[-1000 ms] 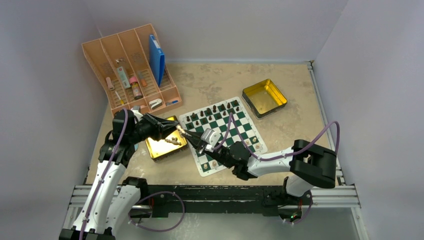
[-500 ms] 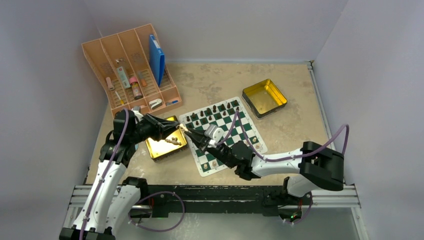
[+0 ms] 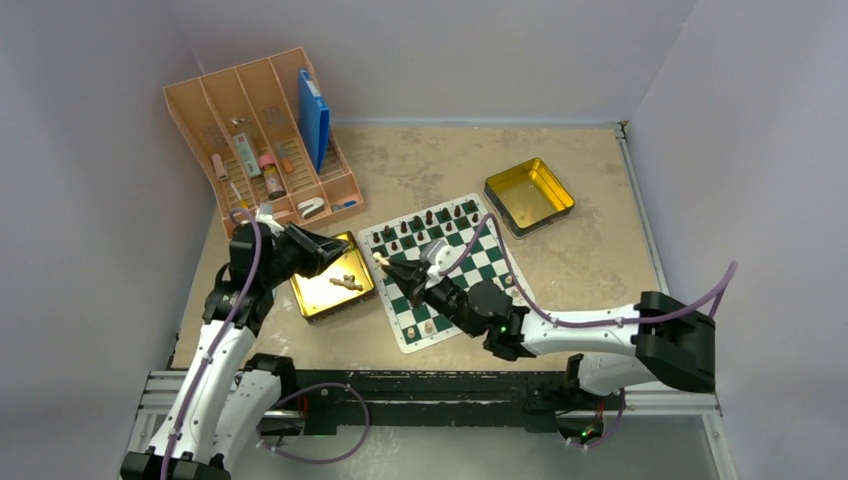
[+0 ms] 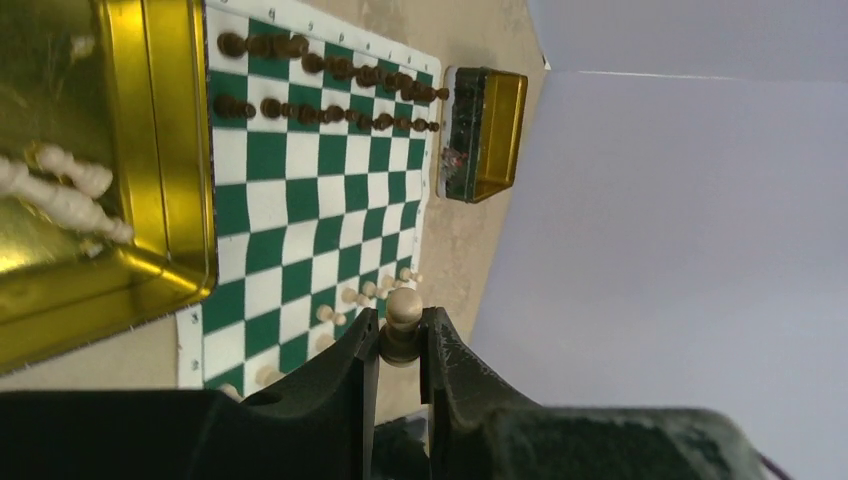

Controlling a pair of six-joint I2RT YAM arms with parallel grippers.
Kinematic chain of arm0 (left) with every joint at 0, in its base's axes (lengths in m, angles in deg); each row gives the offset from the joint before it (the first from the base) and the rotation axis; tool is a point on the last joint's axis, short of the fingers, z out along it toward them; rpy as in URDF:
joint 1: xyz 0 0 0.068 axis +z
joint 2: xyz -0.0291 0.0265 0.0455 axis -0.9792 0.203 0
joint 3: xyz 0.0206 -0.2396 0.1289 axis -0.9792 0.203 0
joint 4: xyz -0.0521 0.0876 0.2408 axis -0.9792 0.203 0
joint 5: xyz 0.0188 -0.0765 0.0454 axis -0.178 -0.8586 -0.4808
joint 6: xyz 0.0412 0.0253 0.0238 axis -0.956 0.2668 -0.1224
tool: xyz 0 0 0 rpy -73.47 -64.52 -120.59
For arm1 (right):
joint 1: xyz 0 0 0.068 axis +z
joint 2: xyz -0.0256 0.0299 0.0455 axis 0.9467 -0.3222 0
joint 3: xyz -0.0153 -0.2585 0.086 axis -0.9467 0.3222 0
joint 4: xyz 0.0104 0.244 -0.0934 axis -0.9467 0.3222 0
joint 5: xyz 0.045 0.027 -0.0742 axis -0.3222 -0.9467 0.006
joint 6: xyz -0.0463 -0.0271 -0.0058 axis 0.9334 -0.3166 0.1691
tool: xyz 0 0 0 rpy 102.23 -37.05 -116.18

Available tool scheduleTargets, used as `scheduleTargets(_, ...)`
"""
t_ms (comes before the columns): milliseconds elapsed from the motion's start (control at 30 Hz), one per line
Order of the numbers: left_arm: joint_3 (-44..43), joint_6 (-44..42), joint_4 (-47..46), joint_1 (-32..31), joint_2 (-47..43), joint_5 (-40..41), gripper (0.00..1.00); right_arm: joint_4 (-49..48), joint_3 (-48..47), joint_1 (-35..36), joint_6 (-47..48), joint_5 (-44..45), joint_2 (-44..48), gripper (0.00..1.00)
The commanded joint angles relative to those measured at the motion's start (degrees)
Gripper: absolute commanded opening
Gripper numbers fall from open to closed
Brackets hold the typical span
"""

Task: Set up the chess pieces on the board
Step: Place the chess piece on the chessboard.

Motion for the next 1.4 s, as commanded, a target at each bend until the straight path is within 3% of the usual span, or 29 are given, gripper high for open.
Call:
scheduleTargets(0, -0.31, -20.0, -11.94, 0.37, -1.14, 1.25, 0.0, 8.75, -2.52, -1.92, -8.24, 2.96, 4.54, 0.0)
scheduleTargets(233, 4.1, -37.94, -29.97, 0.28, -1.25, -12.95, 0.0, 23.54, -5.79, -6.03, -13.41, 2.38, 8.84, 0.0)
scheduleTargets(433, 5.56, -47.76, -36.48, -2.21, 3.75, -21.04, 0.0, 35.93, -6.75, -13.72, -18.4, -1.48, 15.03, 0.0)
scheduleTargets(667, 8.35, -55.05, -44.15, -16.67, 11.93, -8.46, 0.0, 44.47, -8.52, -15.12, -17.34, 0.43, 20.57, 0.0)
scheduleTargets(800, 8.46, -57.41, -48.21, -21.59, 20.26, -3.01, 0.0, 45.5, -8.02, -15.17, -16.12, 3.84, 24.64, 0.0)
scheduleTargets(1067, 14.9, -58.03, -59.8, -30.59, 27.79, 6.72, 0.0, 49.68, -9.91, -15.81, -15.15, 4.57, 28.97, 0.0)
scheduleTargets(1367, 23.61, -61.91, -81.86, -41.25, 37.62, 13.65, 0.0, 53.01, -9.97, -15.78, -16.41, 3.45, 29.96, 0.0)
